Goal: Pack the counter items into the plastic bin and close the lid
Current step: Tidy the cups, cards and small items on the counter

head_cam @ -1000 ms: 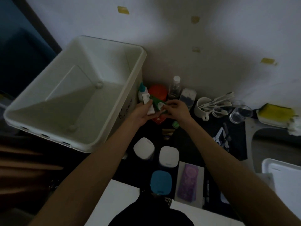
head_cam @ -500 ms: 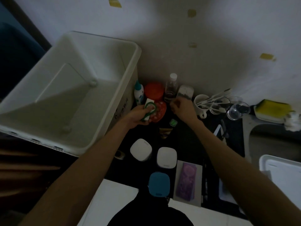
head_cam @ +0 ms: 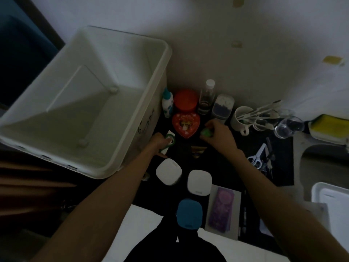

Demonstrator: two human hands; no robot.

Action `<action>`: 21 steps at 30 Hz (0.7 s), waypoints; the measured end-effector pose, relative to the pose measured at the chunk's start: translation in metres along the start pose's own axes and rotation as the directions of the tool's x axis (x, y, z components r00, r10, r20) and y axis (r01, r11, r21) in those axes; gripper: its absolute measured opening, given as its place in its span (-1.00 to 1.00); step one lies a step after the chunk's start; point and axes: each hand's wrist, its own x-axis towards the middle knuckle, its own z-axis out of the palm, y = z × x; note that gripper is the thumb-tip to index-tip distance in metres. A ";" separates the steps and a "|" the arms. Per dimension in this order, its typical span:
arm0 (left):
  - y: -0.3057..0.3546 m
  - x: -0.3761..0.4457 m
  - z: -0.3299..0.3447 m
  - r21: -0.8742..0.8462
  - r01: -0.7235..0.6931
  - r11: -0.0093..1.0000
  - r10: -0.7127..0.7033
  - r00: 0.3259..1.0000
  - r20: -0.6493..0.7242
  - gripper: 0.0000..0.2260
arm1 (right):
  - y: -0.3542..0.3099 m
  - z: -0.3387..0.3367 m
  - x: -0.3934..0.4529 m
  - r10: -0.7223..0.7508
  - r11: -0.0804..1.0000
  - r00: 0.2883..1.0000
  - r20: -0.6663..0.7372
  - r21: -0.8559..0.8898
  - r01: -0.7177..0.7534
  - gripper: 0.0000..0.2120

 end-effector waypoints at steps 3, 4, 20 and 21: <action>-0.007 0.008 0.001 0.209 -0.121 0.970 0.132 0.990 -0.039 -0.60 | -0.036 -0.004 0.014 -0.161 0.986 0.984 0.074 0.046 0.157 -0.49; -0.009 0.009 0.002 0.257 -0.151 0.955 0.168 0.985 -0.047 -0.63 | -0.046 -0.002 0.020 -0.195 0.981 0.972 0.130 0.028 0.193 -0.48; -0.028 0.008 -0.008 0.438 -0.034 0.899 0.109 0.983 -0.148 -0.70 | -0.093 0.088 0.050 -0.157 0.780 0.760 0.630 -0.393 0.487 -0.50; -0.028 0.009 -0.008 0.430 -0.046 0.902 0.121 0.982 -0.148 -0.70 | -0.092 0.091 0.048 -0.160 0.770 0.763 0.626 -0.405 0.494 -0.50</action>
